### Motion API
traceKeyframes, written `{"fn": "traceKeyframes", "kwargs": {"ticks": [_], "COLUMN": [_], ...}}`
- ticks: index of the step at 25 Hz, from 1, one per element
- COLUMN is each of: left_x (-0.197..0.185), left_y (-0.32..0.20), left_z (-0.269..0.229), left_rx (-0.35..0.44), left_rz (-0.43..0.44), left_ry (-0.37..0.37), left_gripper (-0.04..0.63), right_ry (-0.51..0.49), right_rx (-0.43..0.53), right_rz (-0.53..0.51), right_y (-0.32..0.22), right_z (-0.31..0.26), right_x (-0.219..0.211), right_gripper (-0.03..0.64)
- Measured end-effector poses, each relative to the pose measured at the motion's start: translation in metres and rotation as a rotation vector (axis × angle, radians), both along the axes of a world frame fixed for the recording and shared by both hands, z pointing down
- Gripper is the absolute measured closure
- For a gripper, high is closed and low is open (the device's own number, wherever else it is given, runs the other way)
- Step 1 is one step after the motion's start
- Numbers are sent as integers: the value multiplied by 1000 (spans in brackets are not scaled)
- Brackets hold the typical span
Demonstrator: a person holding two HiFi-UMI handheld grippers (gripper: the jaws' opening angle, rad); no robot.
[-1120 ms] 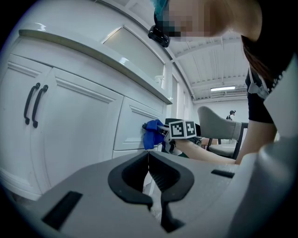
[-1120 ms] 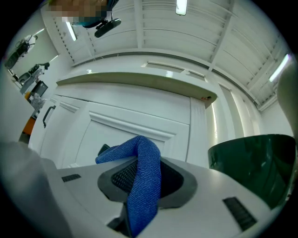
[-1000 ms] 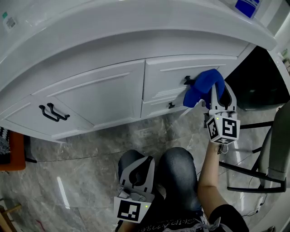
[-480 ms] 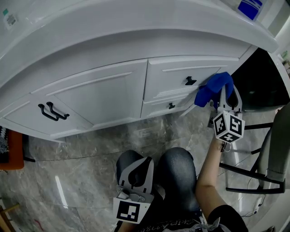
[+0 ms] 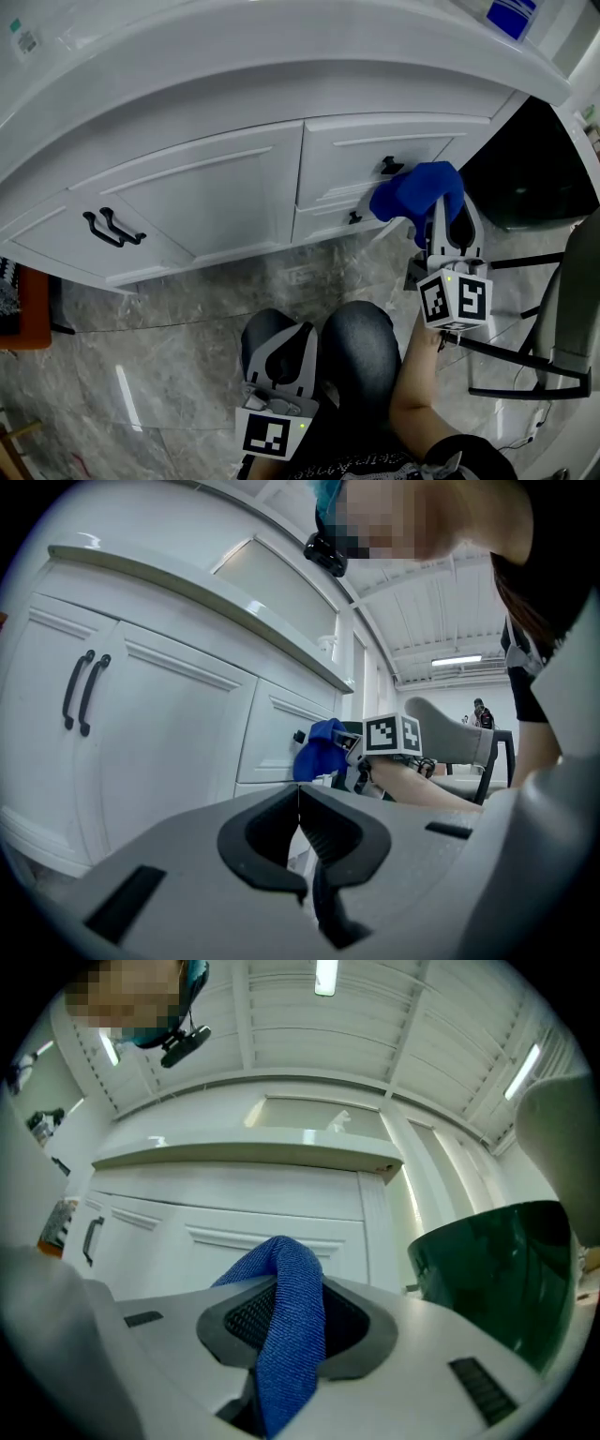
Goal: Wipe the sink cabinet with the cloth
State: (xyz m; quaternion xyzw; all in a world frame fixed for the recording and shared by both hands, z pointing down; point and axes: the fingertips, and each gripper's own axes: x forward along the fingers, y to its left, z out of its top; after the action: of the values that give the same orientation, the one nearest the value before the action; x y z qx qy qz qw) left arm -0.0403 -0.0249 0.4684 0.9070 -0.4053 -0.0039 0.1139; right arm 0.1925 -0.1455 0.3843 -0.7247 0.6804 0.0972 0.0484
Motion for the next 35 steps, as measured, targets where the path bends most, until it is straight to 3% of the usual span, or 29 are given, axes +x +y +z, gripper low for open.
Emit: {"fn": "traceKeyframes", "kwargs": {"ticks": [4, 8, 11, 17, 35], "left_x": [0, -5, -9, -21, -19], "left_y": [1, 2, 3, 6, 11], "left_z": [-3, -5, -6, -6, -5], "left_rx": [14, 18, 22, 21, 22], "left_rz": [-6, -23, -35, -65, -25], "left_ry": [7, 8, 15, 11, 52], "left_gripper": [591, 591, 591, 591, 591], "right_ry": [-17, 84, 127, 29, 160], "right_rx": [-12, -74, -116, -177, -148], "right_rz": [-183, -398, -470, -470, -420], "right_y": [2, -18, -29, -49, -49], "right_z": [8, 27, 41, 64, 63], "right_x": [-72, -146, -177, -186, -176], "right_gripper": [503, 503, 503, 503, 503]}}
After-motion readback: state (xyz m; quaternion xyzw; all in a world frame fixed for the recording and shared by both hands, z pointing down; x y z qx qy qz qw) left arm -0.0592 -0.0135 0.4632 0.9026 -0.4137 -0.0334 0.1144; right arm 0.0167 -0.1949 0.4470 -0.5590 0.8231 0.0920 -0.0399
